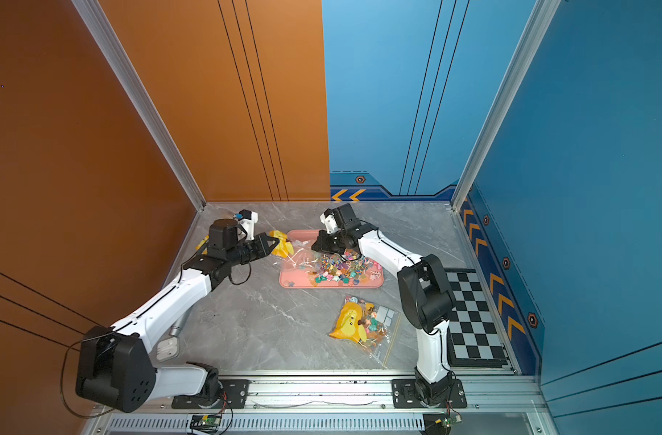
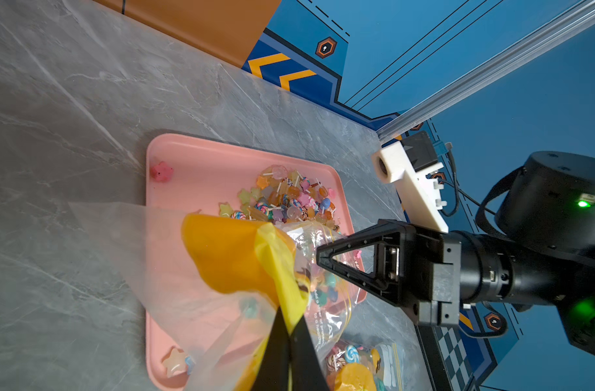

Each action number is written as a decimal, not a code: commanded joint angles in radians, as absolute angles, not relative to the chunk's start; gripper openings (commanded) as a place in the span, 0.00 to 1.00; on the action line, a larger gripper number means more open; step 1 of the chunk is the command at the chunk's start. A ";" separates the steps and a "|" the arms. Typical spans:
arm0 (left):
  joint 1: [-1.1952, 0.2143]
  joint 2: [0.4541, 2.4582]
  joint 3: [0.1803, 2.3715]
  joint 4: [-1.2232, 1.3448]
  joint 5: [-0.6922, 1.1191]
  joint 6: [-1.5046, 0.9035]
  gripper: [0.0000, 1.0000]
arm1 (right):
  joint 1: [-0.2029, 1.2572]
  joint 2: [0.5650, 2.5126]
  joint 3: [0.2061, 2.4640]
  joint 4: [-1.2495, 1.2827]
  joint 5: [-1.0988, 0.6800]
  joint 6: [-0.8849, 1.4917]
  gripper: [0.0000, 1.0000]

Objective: Pour candies out of the ziploc bag
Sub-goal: 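Pour the candies out of the ziploc bag onto the tray, then place the ziploc bag at the center of the board.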

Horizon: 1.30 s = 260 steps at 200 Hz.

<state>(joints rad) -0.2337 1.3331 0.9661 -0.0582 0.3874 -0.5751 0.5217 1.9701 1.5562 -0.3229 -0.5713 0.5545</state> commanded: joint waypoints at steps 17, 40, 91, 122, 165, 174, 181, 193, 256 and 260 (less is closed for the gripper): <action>-0.219 1.307 1.015 -0.102 0.361 -0.535 0.00 | 0.537 2.005 1.604 -0.348 -0.556 0.571 0.00; -0.219 1.307 1.021 -0.104 0.361 -0.533 0.00 | 0.541 2.014 1.612 -0.348 -0.555 0.573 0.00; -0.219 1.297 1.023 -0.122 0.356 -0.528 0.00 | 0.548 2.026 1.623 -0.348 -0.554 0.577 0.00; -0.219 1.289 1.024 -0.132 0.353 -0.521 0.00 | 0.554 2.031 1.632 -0.349 -0.551 0.580 0.00; -0.219 1.277 1.055 -0.146 0.345 -0.513 0.00 | 0.559 2.034 1.641 -0.350 -0.551 0.581 0.00; -0.219 1.274 1.055 -0.149 0.342 -0.511 0.00 | 0.560 2.036 1.641 -0.351 -0.550 0.581 0.00; -0.220 1.273 1.055 -0.150 0.341 -0.510 0.00 | 0.560 2.038 1.641 -0.352 -0.549 0.581 0.00; -0.220 1.271 1.052 -0.153 0.339 -0.507 0.00 | 0.560 2.043 1.642 -0.351 -0.548 0.581 0.00; -0.221 1.276 1.055 -0.156 0.330 -0.499 0.00 | 0.561 2.039 1.648 -0.355 -0.550 0.578 0.00; -0.221 1.276 1.057 -0.157 0.331 -0.499 0.00 | 0.561 2.039 1.649 -0.354 -0.551 0.578 0.00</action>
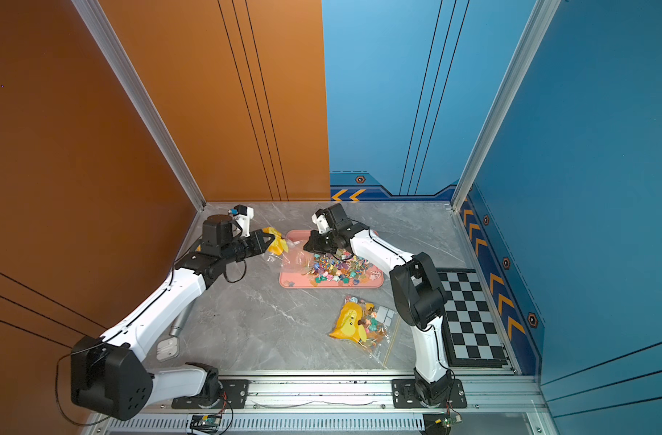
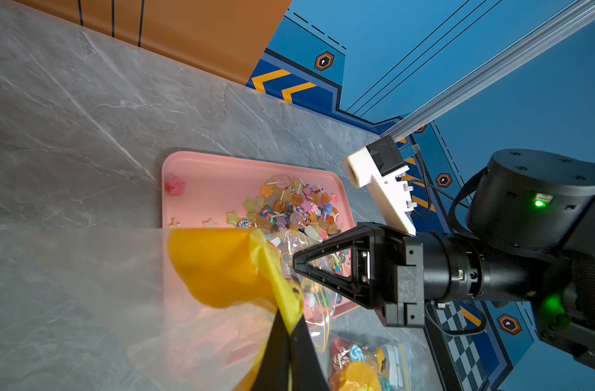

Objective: Pour candies out of the ziploc bag
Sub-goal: Place the ziploc bag at the center of the board.

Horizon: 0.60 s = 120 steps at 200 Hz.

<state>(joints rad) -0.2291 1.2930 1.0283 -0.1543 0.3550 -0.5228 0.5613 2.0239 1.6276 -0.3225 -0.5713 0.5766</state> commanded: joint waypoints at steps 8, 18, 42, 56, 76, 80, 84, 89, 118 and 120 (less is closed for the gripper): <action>-0.221 1.277 1.058 -0.159 0.329 -0.497 0.00 | 0.561 2.037 1.649 -0.356 -0.551 0.578 0.00; -0.219 1.275 1.060 -0.161 0.327 -0.495 0.00 | 0.561 2.033 1.648 -0.356 -0.553 0.579 0.00; -0.217 1.274 1.058 -0.162 0.322 -0.492 0.00 | 0.562 2.011 1.649 -0.356 -0.551 0.577 0.00; -0.215 1.273 1.056 -0.160 0.324 -0.492 0.00 | 0.561 2.000 1.650 -0.356 -0.547 0.575 0.00; -0.213 1.267 1.048 -0.151 0.324 -0.497 0.00 | 0.560 1.999 1.650 -0.357 -0.543 0.574 0.00; -0.213 1.266 1.046 -0.149 0.324 -0.496 0.00 | 0.559 2.000 1.650 -0.358 -0.544 0.574 0.00; -0.212 1.266 1.045 -0.147 0.323 -0.496 0.00 | 0.558 2.002 1.648 -0.359 -0.546 0.574 0.00; -0.212 1.266 1.044 -0.147 0.323 -0.498 0.00 | 0.558 2.003 1.648 -0.360 -0.546 0.574 0.00; -0.211 1.253 1.048 -0.158 0.324 -0.495 0.00 | 0.562 1.989 1.639 -0.362 -0.540 0.569 0.01; -0.211 1.252 1.047 -0.158 0.324 -0.494 0.00 | 0.562 1.989 1.638 -0.362 -0.538 0.568 0.01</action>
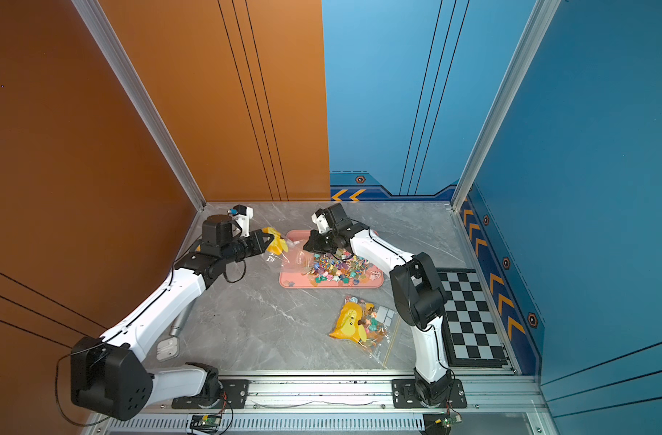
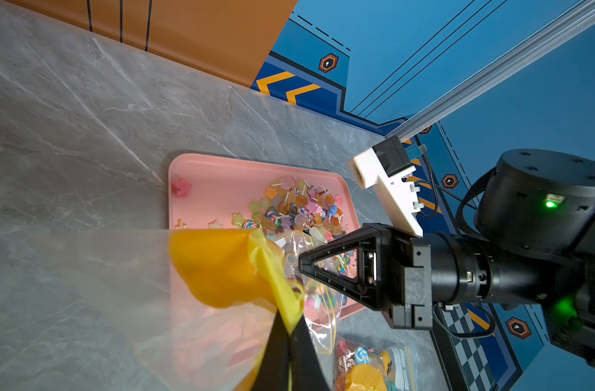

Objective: Pour candies out of the ziploc bag
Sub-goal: Place the ziploc bag at the center of the board.

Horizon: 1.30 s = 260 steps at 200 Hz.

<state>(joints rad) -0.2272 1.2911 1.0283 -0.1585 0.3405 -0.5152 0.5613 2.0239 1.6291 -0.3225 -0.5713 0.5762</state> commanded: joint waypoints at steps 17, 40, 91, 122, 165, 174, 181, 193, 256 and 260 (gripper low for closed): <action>-0.210 1.249 1.037 -0.154 0.318 -0.489 0.00 | 0.564 1.993 1.636 -0.362 -0.531 0.563 0.01; -0.208 1.253 1.004 -0.143 0.331 -0.500 0.00 | 0.563 2.004 1.639 -0.364 -0.543 0.570 0.02; -0.202 1.236 0.996 -0.144 0.330 -0.490 0.00 | 0.572 2.000 1.635 -0.364 -0.521 0.568 0.02; -0.194 1.252 0.957 -0.106 0.346 -0.508 0.00 | 0.574 2.009 1.637 -0.364 -0.529 0.572 0.02; -0.189 1.232 0.993 -0.130 0.340 -0.498 0.00 | 0.572 1.994 1.642 -0.364 -0.509 0.565 0.02; -0.189 1.232 0.986 -0.127 0.340 -0.499 0.00 | 0.572 2.008 1.636 -0.364 -0.517 0.566 0.02; -0.190 1.236 0.980 -0.125 0.341 -0.501 0.00 | 0.571 2.018 1.632 -0.364 -0.524 0.568 0.02; -0.190 1.241 0.970 -0.125 0.344 -0.502 0.00 | 0.570 2.026 1.631 -0.364 -0.531 0.572 0.03; -0.174 1.210 1.024 -0.172 0.330 -0.475 0.00 | 0.561 1.987 1.632 -0.363 -0.523 0.565 0.24; -0.171 1.211 1.022 -0.168 0.333 -0.477 0.00 | 0.560 1.987 1.630 -0.363 -0.522 0.565 0.27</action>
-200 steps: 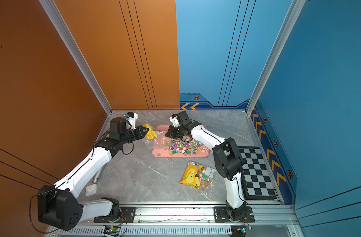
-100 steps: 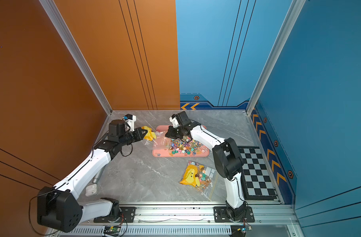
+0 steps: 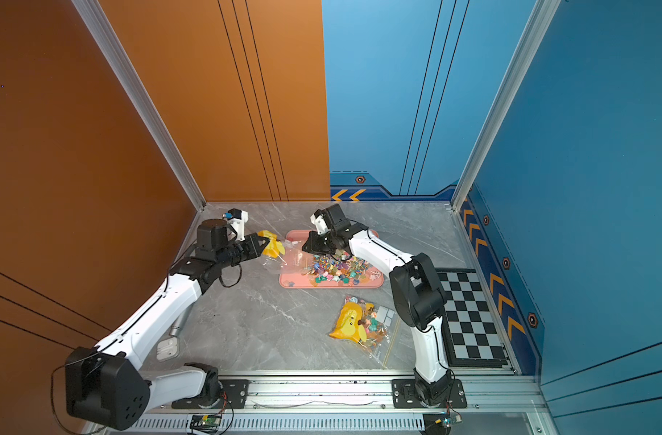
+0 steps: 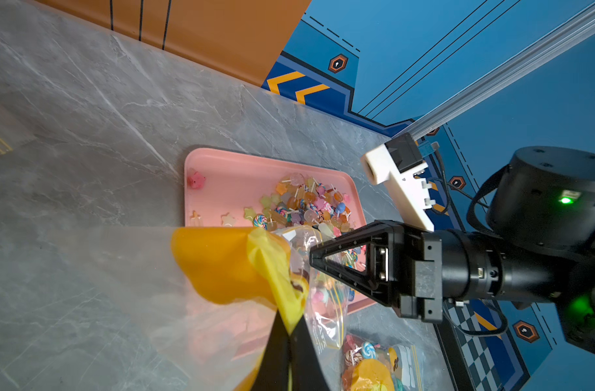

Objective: Pour candies out of the ziploc bag
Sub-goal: Place the ziploc bag at the center of the board.

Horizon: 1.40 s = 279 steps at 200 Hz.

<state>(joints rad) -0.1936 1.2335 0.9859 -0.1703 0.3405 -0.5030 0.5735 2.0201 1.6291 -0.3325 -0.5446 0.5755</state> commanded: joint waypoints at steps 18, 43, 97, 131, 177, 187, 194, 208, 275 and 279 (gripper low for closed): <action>-0.154 1.215 0.997 -0.145 0.351 -0.490 0.00 | 0.558 1.965 1.618 -0.362 -0.519 0.561 0.41; -0.124 1.212 0.995 -0.119 0.375 -0.513 0.00 | 0.551 1.917 1.600 -0.362 -0.514 0.558 0.46; -0.066 1.214 1.024 -0.099 0.396 -0.518 0.00 | 0.539 1.735 1.466 -0.358 -0.475 0.542 0.49; -0.002 1.228 1.024 -0.059 0.400 -0.521 0.00 | 0.538 1.608 1.340 -0.333 -0.447 0.538 0.49; 0.072 1.280 1.081 0.072 0.413 -0.531 0.00 | 0.541 1.511 1.252 -0.324 -0.426 0.538 0.50; 0.084 1.287 1.063 0.140 0.416 -0.541 0.00 | 0.541 1.501 1.237 -0.319 -0.423 0.540 0.50; 0.090 1.292 1.046 0.180 0.415 -0.545 0.00 | 0.541 1.496 1.226 -0.315 -0.422 0.541 0.50; 0.106 1.298 0.993 0.266 0.405 -0.557 0.00 | 0.542 1.489 1.201 -0.309 -0.422 0.544 0.50; 0.134 1.258 0.677 0.583 0.237 -0.614 0.00 | 0.558 1.437 0.997 -0.170 -0.420 0.625 0.50; 0.139 1.262 0.666 0.590 0.231 -0.620 0.00 | 0.561 1.437 0.991 -0.165 -0.420 0.627 0.50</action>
